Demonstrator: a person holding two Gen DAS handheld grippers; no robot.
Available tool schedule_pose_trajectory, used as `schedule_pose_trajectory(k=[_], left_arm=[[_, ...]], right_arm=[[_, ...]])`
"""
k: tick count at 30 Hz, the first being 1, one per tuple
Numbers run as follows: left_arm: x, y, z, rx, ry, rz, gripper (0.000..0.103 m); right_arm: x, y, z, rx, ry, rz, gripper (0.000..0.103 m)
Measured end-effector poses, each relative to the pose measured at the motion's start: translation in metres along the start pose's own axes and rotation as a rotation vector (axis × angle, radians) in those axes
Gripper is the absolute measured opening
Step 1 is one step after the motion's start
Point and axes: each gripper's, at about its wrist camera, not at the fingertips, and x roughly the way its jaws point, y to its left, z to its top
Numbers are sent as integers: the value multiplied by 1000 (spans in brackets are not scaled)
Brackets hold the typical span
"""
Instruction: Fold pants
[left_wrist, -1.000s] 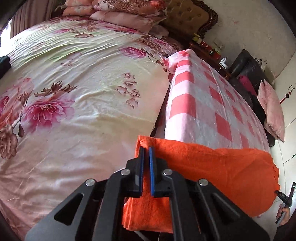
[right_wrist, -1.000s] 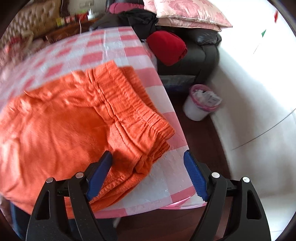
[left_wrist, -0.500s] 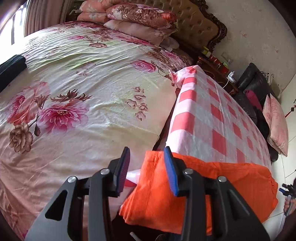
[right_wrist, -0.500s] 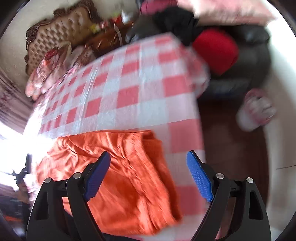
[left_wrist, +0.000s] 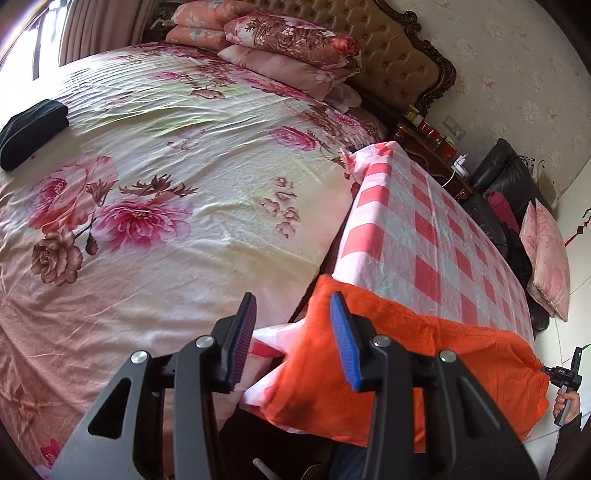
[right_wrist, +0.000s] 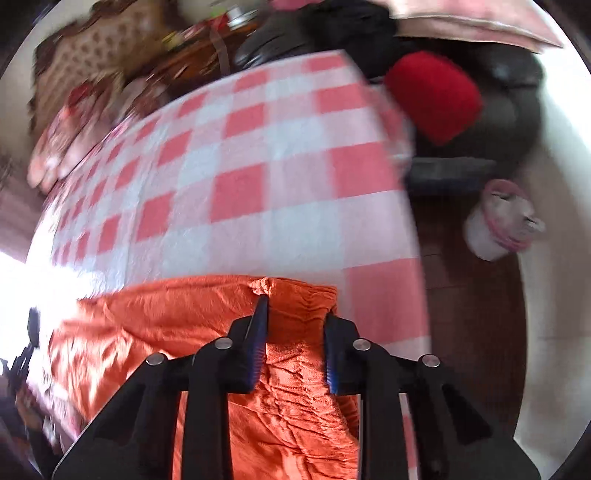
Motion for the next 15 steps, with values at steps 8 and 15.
schedule_pose_trajectory(k=[8, 15], left_arm=[[13, -43, -6, 93, 32, -149, 48], [61, -103, -27, 355, 149, -155, 53]], right_arm=[[-12, -59, -9, 124, -48, -116, 25], [0, -44, -15, 26, -22, -232, 57]])
